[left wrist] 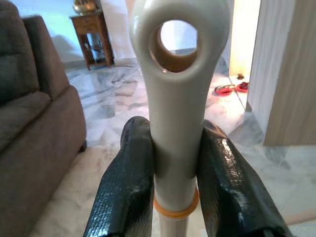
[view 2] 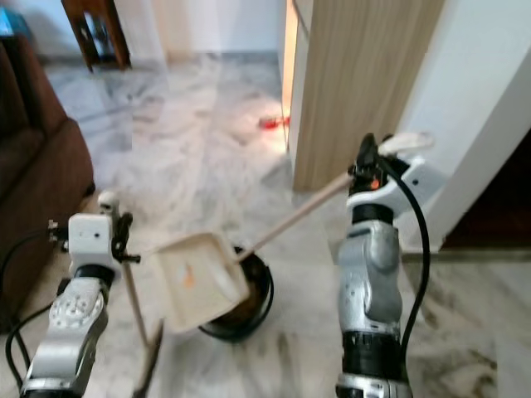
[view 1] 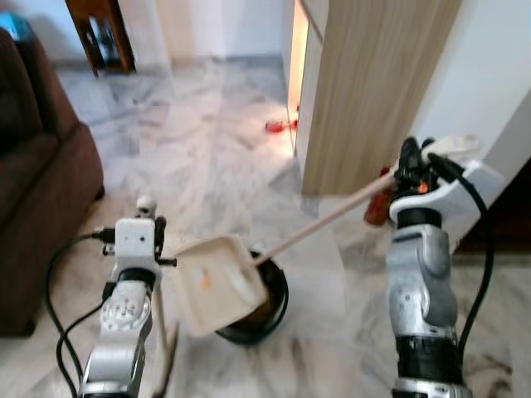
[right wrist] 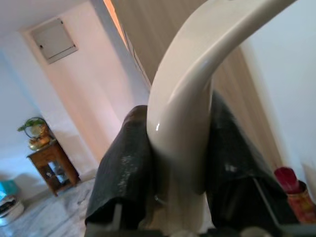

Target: Sweep floor

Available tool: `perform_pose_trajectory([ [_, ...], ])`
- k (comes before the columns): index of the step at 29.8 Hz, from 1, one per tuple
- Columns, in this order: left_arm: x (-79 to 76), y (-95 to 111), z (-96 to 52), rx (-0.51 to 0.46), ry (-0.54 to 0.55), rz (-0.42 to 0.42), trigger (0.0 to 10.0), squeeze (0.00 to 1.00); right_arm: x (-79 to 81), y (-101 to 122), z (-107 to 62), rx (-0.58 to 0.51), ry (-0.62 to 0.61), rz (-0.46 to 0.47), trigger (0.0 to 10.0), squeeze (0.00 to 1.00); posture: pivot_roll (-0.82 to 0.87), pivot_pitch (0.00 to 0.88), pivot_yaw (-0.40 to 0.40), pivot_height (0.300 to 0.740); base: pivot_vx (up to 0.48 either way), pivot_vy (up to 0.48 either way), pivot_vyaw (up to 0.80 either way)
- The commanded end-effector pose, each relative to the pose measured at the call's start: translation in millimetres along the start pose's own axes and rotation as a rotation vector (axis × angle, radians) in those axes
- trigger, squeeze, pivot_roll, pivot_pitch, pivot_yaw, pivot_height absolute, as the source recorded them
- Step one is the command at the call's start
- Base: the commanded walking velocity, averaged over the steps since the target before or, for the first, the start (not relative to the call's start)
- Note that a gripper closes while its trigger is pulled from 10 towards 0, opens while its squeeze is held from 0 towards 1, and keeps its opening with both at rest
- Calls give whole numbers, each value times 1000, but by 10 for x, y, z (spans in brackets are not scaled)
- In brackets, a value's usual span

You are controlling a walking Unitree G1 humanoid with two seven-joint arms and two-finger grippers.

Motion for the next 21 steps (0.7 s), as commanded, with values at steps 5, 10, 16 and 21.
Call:
perform_pose_trajectory([
  [5, 74, 124, 35, -52, 28, 17, 10000, 0, 203, 117, 62, -53, 59, 75, 10000, 0, 64, 0, 10, 740, 431, 0, 0],
  [10, 69, 149, 33, -69, 22, 12, 10000, 0, 248, 110, 62, -54, 76, 76, 10000, 0, 63, 0, 10, 740, 304, 0, 0],
  [16, 76, 186, 38, -86, 29, 8, 10000, 0, 321, 125, 47, -61, 120, 74, 10000, 0, 60, 0, 12, 740, 0, 0, 0],
  [21, 67, 196, 31, -91, 19, 1, 10000, 0, 343, 128, 36, -63, 133, 78, 10000, 0, 63, 0, 12, 740, 0, 0, 0],
])
Point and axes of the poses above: a point about 5 cm out from each wrist's last joint towards the gripper, its own z axis pointing out of the wrist towards the gripper, its own y axis along the axis of the wrist's last joint, x = y × z, the point moved 2 cm from there along z, pointing out of the wrist towards the gripper, and after that the axes turned 8 degrees about z, right-handed, at the moved point
